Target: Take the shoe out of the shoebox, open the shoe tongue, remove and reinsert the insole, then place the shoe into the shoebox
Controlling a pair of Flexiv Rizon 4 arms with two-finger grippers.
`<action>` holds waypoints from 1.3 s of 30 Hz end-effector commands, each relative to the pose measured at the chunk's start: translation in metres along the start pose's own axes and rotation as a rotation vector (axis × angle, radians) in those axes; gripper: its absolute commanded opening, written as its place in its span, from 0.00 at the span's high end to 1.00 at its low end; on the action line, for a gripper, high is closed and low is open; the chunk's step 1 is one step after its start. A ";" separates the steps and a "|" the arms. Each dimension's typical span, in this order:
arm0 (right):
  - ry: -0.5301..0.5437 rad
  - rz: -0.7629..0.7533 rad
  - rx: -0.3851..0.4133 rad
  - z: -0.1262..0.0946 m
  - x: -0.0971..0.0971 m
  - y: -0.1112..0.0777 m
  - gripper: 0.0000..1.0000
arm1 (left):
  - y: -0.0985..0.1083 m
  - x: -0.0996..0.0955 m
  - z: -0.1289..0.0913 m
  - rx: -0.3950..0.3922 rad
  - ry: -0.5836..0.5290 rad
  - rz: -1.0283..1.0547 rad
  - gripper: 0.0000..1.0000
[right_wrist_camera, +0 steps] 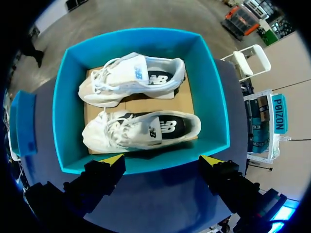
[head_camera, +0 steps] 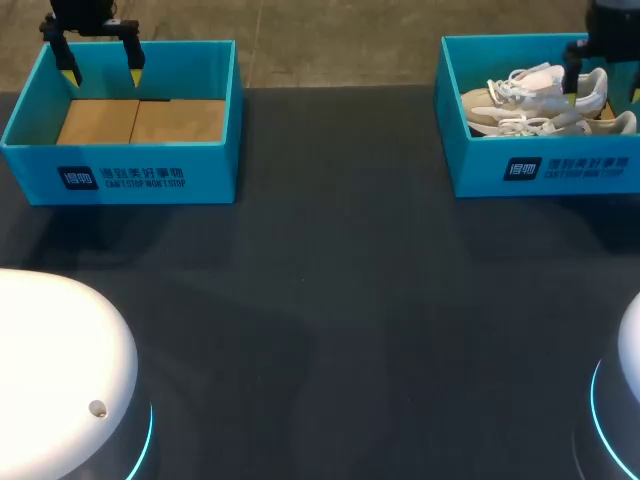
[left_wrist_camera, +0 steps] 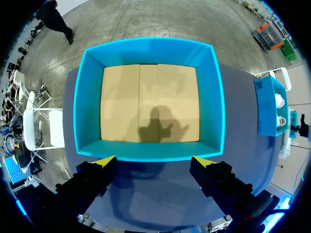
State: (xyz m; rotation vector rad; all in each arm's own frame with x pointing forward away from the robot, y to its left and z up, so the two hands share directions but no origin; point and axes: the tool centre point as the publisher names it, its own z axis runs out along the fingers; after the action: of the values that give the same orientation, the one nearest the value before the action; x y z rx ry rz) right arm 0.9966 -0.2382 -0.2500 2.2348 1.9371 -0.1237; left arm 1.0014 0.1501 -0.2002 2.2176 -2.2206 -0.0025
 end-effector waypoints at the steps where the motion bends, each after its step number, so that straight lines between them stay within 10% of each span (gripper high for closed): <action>1: -0.001 -0.012 0.012 0.007 -0.005 0.012 0.00 | 0.001 0.000 0.000 0.002 0.000 0.000 0.00; 5: 0.006 -0.020 0.025 0.015 -0.017 0.021 0.00 | 0.001 0.000 0.000 0.002 0.000 0.000 0.00; 8: 0.002 -0.021 0.040 0.022 -0.023 0.026 0.26 | 0.001 0.000 0.000 0.002 0.000 0.000 0.00; 15: -0.006 -0.037 0.061 0.036 -0.027 0.028 0.44 | 0.001 0.000 0.000 0.002 0.000 0.000 0.00; 39: -0.012 -0.044 0.125 0.072 -0.051 0.032 0.32 | 0.001 0.000 0.000 0.002 0.000 0.000 0.00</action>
State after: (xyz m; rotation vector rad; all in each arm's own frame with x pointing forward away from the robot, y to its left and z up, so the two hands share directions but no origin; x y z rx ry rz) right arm 1.0165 -0.3040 -0.3032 2.2506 2.0176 -0.2570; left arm 1.0014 0.1501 -0.2002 2.2176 -2.2206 -0.0025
